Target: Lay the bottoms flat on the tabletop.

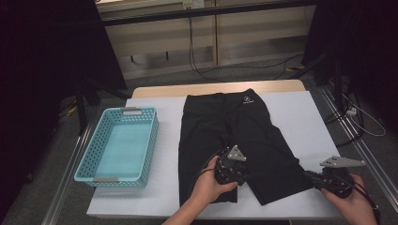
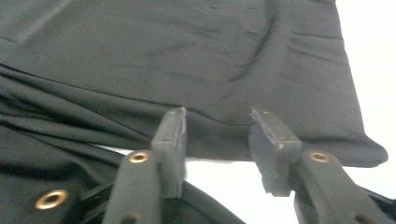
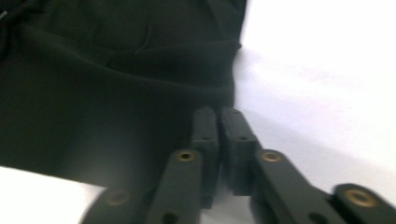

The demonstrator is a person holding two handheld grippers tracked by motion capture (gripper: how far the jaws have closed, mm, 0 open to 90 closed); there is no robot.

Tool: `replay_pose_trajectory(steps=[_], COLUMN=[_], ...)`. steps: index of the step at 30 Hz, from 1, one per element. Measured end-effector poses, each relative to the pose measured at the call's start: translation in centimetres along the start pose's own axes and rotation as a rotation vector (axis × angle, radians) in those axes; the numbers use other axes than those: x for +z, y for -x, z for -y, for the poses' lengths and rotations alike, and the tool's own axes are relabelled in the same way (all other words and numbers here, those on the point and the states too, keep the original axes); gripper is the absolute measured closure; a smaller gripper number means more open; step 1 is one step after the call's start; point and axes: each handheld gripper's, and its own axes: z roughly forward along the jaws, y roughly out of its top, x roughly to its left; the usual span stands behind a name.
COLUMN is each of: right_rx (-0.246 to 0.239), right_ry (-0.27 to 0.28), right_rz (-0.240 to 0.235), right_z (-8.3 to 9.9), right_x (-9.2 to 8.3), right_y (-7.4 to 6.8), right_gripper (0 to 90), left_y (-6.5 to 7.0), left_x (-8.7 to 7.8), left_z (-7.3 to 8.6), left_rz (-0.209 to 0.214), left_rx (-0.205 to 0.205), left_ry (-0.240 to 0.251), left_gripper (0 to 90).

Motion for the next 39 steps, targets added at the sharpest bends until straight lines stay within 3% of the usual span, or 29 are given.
replay_pose_trajectory(steps=[4,9,13,17,20,21,23,24,27,34,39], right_rx=[0.003,0.01,0.019,0.023,0.016,0.009,-0.04,-0.05,-0.076,-0.166,-0.198], right_ry=[-0.018,-0.036,-0.029,-0.026,-0.04,-0.034,-0.01,0.0,0.025,0.027,0.029], right_rz=[-0.021,-0.042,-0.046,-0.028,-0.021,-0.015,0.0,-0.009,-0.047,-0.185,-0.233], right_z=[0.0,0.2,0.3,0.6,0.9,0.8,0.6,0.4,-0.1,-1.0,-1.6], right_x=[-0.2,-0.8,-1.7,-2.1,-1.7,-1.7,-1.7,-1.8,-1.8,0.1,1.4], right_y=[-0.2,-0.3,-0.2,0.3,0.1,-0.1,-0.6,-0.9,-2.2,-6.4,-8.3], right_gripper=[90.0,90.0,90.0,90.0,87.7,82.5,75.1,74.1,68.7,67.2,62.5], left_y=[0.1,0.2,0.1,0.2,0.3,0.2,0.1,-0.1,-0.5,-1.5,-2.3], left_x=[0.1,0.1,-0.3,-0.5,-0.6,-0.7,-0.9,-1.2,-1.9,-3.1,-3.9], left_z=[-0.1,-0.2,-0.3,-0.4,-0.4,-0.4,-0.4,-0.4,-0.4,-0.4,-0.1], left_rz=[0.012,0.019,0.052,0.071,0.062,0.062,0.04,0.025,-0.014,-0.062,-0.083], left_rx=[-0.004,-0.001,-0.039,-0.024,-0.003,-0.003,0.002,0.018,0.013,0.031,0.007], left_ry=[-0.02,-0.033,-0.012,-0.011,-0.009,0.001,0.017,0.024,0.053,0.064,0.075], left_gripper=[77.6,89.7,90.0,90.0,89.3,86.7,68.7,62.7,42.9,27.6,23.5])
